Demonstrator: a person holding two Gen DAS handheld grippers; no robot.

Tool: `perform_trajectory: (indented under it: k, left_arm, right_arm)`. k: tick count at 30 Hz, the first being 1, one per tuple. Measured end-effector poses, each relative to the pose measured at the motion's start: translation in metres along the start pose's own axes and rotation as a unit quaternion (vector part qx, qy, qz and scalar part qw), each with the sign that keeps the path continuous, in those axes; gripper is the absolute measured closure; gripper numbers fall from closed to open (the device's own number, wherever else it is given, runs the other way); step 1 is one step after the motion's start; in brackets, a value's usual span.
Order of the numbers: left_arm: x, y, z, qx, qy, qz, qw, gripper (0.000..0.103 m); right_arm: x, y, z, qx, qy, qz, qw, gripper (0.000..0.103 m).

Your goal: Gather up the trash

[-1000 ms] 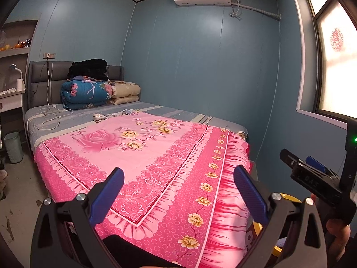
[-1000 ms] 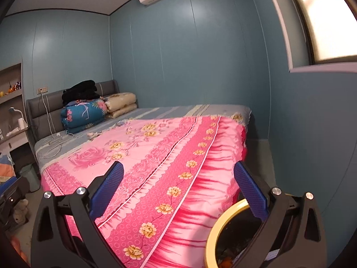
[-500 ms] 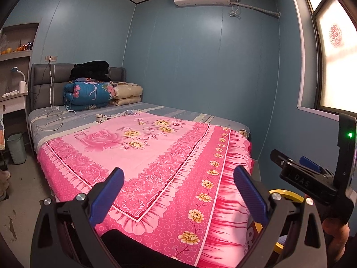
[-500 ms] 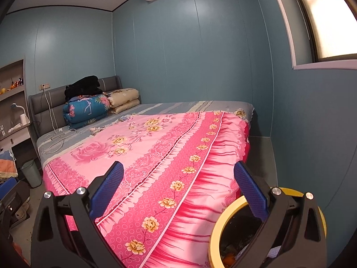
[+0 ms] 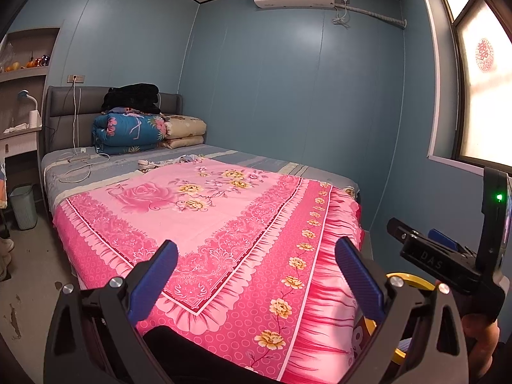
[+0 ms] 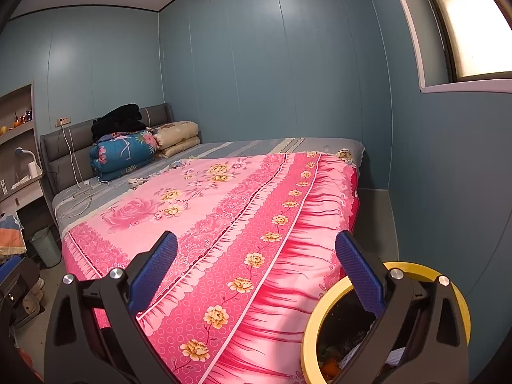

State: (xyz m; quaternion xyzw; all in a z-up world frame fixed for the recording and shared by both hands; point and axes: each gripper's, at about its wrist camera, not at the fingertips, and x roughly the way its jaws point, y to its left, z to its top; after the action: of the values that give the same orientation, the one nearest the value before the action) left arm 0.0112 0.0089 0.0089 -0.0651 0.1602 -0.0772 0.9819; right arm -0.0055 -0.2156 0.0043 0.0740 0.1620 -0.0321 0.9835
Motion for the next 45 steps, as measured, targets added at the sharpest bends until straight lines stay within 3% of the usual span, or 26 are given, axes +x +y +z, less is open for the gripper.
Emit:
perform_trajectory:
  k: [45]
  left_arm:
    - [0.0028, -0.0016, -0.0034, -0.002, 0.007, -0.003, 1.0000, 0.008]
  right_arm:
    - [0.0070, 0.0006, -0.0037, 0.013, 0.020, 0.000, 1.000, 0.008]
